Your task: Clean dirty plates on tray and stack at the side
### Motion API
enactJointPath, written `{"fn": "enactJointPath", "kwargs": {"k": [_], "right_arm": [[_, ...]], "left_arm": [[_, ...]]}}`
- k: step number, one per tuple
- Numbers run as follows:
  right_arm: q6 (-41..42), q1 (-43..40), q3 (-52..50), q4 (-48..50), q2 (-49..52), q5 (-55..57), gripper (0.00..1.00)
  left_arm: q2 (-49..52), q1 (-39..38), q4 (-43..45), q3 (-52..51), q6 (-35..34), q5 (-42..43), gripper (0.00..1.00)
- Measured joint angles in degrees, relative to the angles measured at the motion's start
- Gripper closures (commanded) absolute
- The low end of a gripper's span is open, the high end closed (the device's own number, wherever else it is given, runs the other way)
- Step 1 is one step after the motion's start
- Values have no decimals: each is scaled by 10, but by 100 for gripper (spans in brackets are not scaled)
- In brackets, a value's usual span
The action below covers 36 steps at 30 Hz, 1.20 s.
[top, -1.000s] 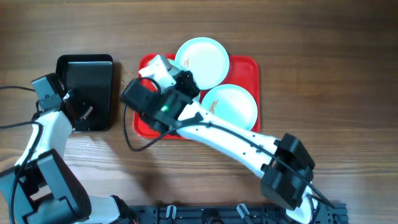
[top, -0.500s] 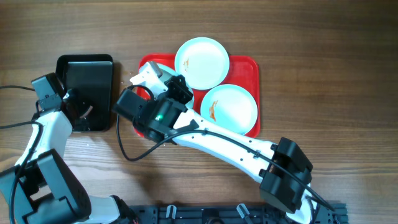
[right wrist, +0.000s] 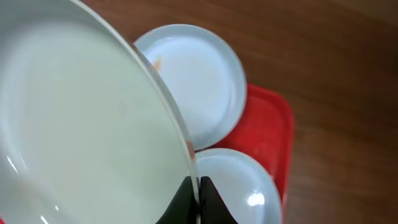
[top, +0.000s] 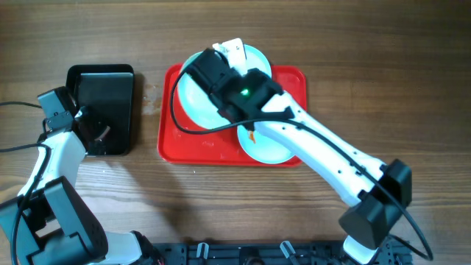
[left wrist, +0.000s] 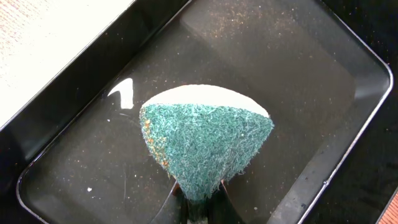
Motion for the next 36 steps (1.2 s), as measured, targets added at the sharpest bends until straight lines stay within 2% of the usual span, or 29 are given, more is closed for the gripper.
{"fn": "enactJointPath", "kwargs": {"k": [3, 6, 9, 11, 15, 20, 28, 31, 34, 36], "right_arm": [[-6, 10, -28, -2, 2, 9, 96], [-19, 39, -28, -7, 4, 132, 96], [-78, 94, -28, 36, 4, 296, 96], [-132, 114, -28, 74, 4, 340, 96], [-253, 130, -28, 87, 9, 349, 96], [-318, 133, -28, 134, 63, 352, 96], [-492, 190, -28, 311, 97, 428, 96], [-504, 196, -29, 316, 97, 436, 96], [-497, 193, -79, 317, 97, 438, 96], [-490, 188, -84, 351, 97, 453, 96]], "left_arm": [[0, 0, 0, 0, 0, 0, 96], [0, 0, 2, 0, 0, 0, 96], [0, 0, 2, 0, 0, 0, 96], [0, 0, 2, 0, 0, 0, 96], [0, 0, 2, 0, 0, 0, 96], [0, 0, 2, 0, 0, 0, 96], [0, 0, 2, 0, 0, 0, 96], [0, 0, -1, 0, 0, 0, 96], [0, 0, -2, 0, 0, 0, 96], [0, 0, -3, 0, 0, 0, 96]]}}
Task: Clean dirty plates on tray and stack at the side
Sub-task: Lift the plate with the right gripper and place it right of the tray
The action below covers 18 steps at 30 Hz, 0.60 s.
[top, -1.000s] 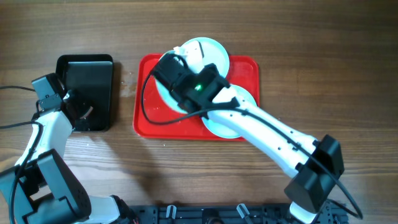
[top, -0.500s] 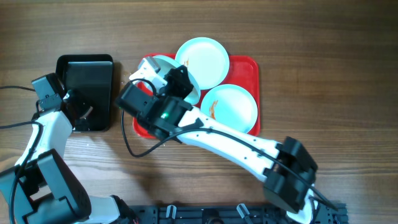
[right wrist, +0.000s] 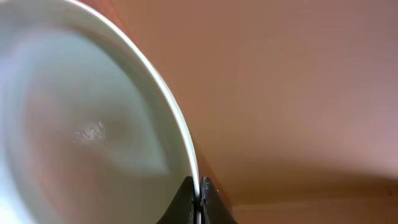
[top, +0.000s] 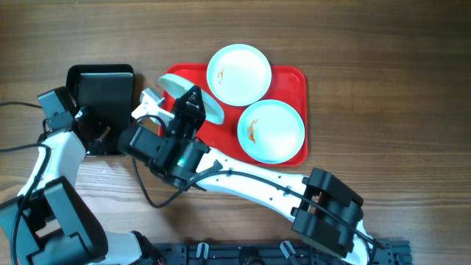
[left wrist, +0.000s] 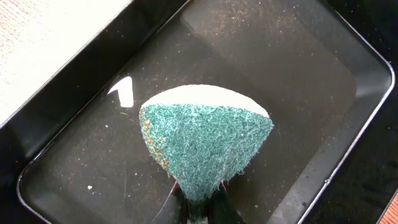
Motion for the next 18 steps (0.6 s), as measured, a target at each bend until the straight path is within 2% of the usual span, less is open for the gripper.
{"fn": "enactJointPath", "kwargs": {"k": [1, 3, 5, 6, 7, 10, 11, 15, 18], "right_arm": [[9, -5, 0, -2, -1, -1, 96], [59, -23, -3, -83, -24, -42, 96], [108, -46, -2, -165, -57, -116, 96], [167, -79, -2, -231, -96, -210, 96], [197, -100, -2, -247, -115, -242, 96], [287, -173, -2, -266, -156, -350, 96], [303, -220, -2, -260, -178, -447, 96], [342, -312, -2, -260, -218, -659, 96], [368, -348, -2, -270, -216, -758, 96]], "left_arm": [[0, 0, 0, 0, 0, 0, 96], [0, 0, -2, 0, 0, 0, 96], [0, 0, -2, 0, 0, 0, 96], [0, 0, -3, 0, 0, 0, 96], [0, 0, -2, 0, 0, 0, 96], [0, 0, -2, 0, 0, 0, 96], [0, 0, -2, 0, 0, 0, 96], [0, 0, -4, 0, 0, 0, 96], [0, 0, -5, 0, 0, 0, 96]]}}
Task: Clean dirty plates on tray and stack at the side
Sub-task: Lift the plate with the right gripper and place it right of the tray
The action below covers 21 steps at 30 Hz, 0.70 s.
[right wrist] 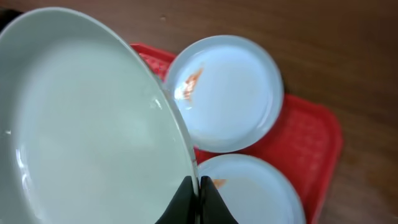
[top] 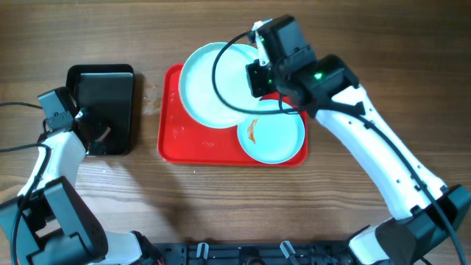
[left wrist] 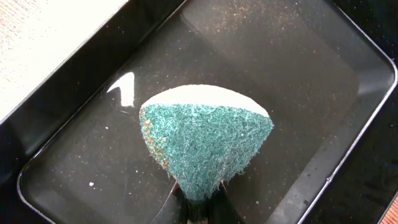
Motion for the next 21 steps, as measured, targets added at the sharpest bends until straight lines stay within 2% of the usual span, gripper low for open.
{"fn": "enactJointPath", "kwargs": {"k": [2, 5, 7, 8, 12, 17, 21], "right_arm": [[39, -35, 0, 1, 0, -62, 96], [97, -157, 0, -22, 0, -130, 96], [111, -236, 0, -43, 3, -139, 95], [118, -301, 0, -54, 8, -140, 96], [130, -455, -39, -30, 33, -139, 96], [130, -581, -102, 34, 117, -138, 96], [123, -616, -102, 82, 173, -136, 96]], "left_arm": [[0, 0, -1, 0, 0, 0, 96], [0, 0, -2, 0, 0, 0, 96], [0, 0, -2, 0, 0, 0, 96], [0, 0, -2, 0, 0, 0, 96], [0, 0, -2, 0, 0, 0, 96], [0, 0, -2, 0, 0, 0, 96], [0, 0, 0, 0, 0, 0, 96]]}}
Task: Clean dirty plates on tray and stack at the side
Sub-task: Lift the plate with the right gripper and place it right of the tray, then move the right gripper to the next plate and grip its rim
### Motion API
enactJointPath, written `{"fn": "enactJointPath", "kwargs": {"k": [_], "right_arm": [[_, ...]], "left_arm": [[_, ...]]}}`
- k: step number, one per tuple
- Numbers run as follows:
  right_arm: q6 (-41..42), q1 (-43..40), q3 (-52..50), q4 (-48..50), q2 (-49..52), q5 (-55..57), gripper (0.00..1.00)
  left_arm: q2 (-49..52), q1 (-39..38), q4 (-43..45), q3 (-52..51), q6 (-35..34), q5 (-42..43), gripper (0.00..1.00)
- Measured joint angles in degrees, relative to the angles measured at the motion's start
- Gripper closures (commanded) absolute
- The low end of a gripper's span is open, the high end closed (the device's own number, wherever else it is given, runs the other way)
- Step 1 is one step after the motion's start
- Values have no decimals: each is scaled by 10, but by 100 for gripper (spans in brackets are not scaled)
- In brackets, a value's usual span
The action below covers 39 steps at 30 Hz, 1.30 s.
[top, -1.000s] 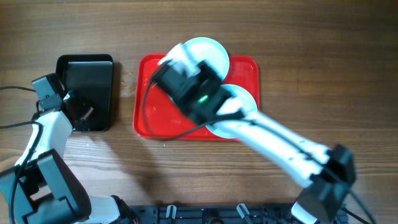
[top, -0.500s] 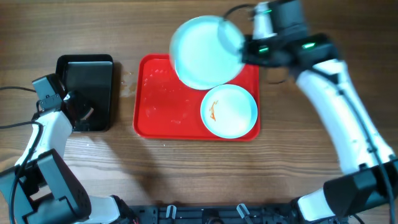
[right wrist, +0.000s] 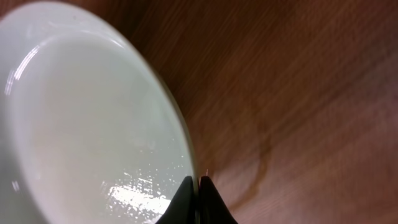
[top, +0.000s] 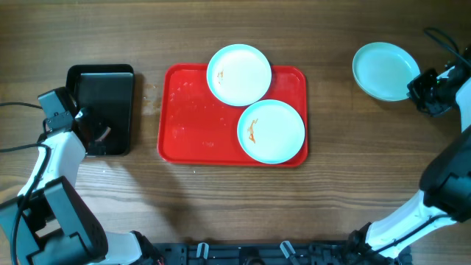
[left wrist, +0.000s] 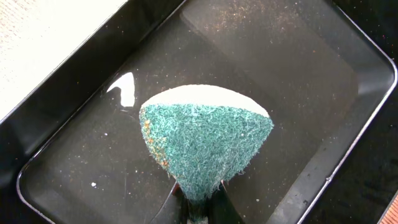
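A pale plate is over the bare wood at the far right, clean inside; my right gripper is shut on its rim, and whether it rests on the table cannot be told. Two dirty plates stay on the red tray: one at the back, one at the front right with an orange smear. My left gripper is shut on a green sponge over the water in the black tub.
The tub's walls ring the sponge closely. The tray's left half shows wet spots. Wood tabletop lies between tray and the far-right plate. A cable hangs at the right edge.
My right gripper has moved with the plate from above the tray's back to the far right of the table, off the tray. The left gripper and sponge are unchanged.
My right gripper held the plate over the tray's back, then near the tray's left edge beside the tub, then over the tray's back again. Now the plate is at the table's far right. All along, my left gripper held the sponge in the tub.
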Motion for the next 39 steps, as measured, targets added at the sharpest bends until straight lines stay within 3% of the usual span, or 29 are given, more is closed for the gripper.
{"fn": "enactJointPath", "kwargs": {"k": [3, 5, 6, 7, 9, 10, 12, 16, 17, 19, 21, 24, 27, 30, 36, 39], "right_arm": [[-2, 0, -1, 26, 11, 22, 92], [-4, 0, -1, 26, 11, 51, 77], [-5, 0, -1, 25, 11, 66, 62], [-6, 0, -1, 21, 11, 73, 61], [-9, 0, -1, 0, 11, 80, 81], [-7, 0, -1, -9, 11, 79, 85], [-10, 0, -1, -18, 11, 45, 87], [-43, 20, -1, -3, 10, -150, 82], [-53, 37, -1, 4, 7, -181, 74], [-78, 97, -1, 20, -8, -226, 39], [-88, 184, -1, 46, -28, -229, 18], [-88, 351, 0, 86, -39, -129, 4], [-90, 464, 1, 116, -38, -17, 4], [-86, 510, 4, 135, -26, 77, 5], [-85, 491, 6, 160, 60, 101, 22], [-86, 491, 6, 178, 88, 76, 43]], "left_arm": [[0, 0, 0, 0, 0, 0, 96], [0, 0, 2, 0, 0, 0, 96], [0, 0, 3, 0, 0, 0, 96], [0, 0, 5, 0, 0, 0, 96], [0, 0, 5, 0, 0, 0, 96], [0, 0, 5, 0, 0, 0, 96], [0, 0, 7, 0, 0, 0, 96], [0, 0, 12, 0, 0, 4, 96], [0, 0, 13, 0, 0, 6, 96], [0, 0, 14, 0, 0, 9, 96], [0, 0, 20, 0, 0, 18, 96], [-4, 0, 21, 0, 12, 68, 96], [-55, -4, 20, 2, 22, 106, 96], [-109, -24, 15, 10, 24, 121, 96], [-130, -109, 7, 17, 47, 166, 96], [-130, -146, 3, 17, 52, 175, 96]]}}
